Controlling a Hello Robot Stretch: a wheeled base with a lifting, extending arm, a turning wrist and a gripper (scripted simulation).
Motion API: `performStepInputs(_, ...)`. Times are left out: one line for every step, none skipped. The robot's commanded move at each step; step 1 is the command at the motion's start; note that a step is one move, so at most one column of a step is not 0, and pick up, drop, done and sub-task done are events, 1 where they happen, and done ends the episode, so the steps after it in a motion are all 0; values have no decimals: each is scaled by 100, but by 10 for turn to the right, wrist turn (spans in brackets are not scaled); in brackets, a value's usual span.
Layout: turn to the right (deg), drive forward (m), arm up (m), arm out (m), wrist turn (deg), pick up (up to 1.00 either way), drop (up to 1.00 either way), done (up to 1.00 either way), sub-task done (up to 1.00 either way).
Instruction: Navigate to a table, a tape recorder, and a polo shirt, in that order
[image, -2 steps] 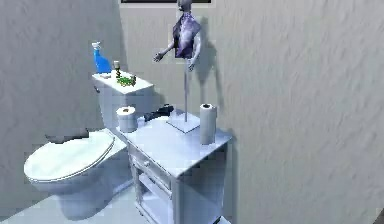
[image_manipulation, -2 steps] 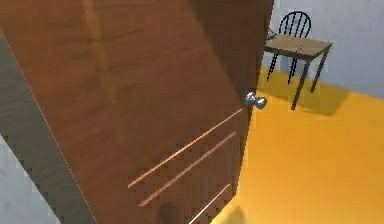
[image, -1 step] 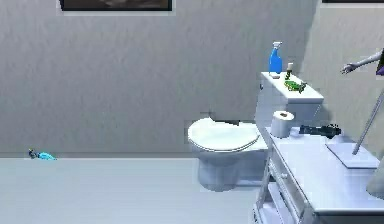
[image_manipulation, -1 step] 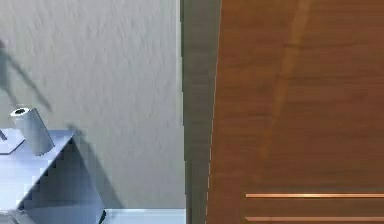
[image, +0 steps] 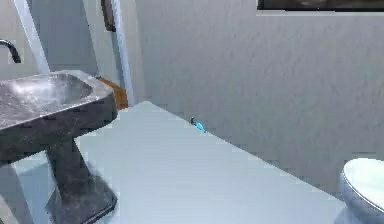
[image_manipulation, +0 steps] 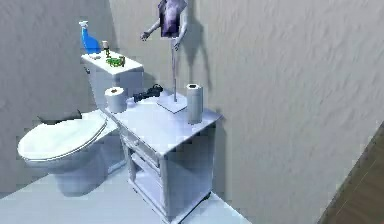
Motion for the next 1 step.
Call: performStepInputs(0,100,0,0,0,0,0,0,0)
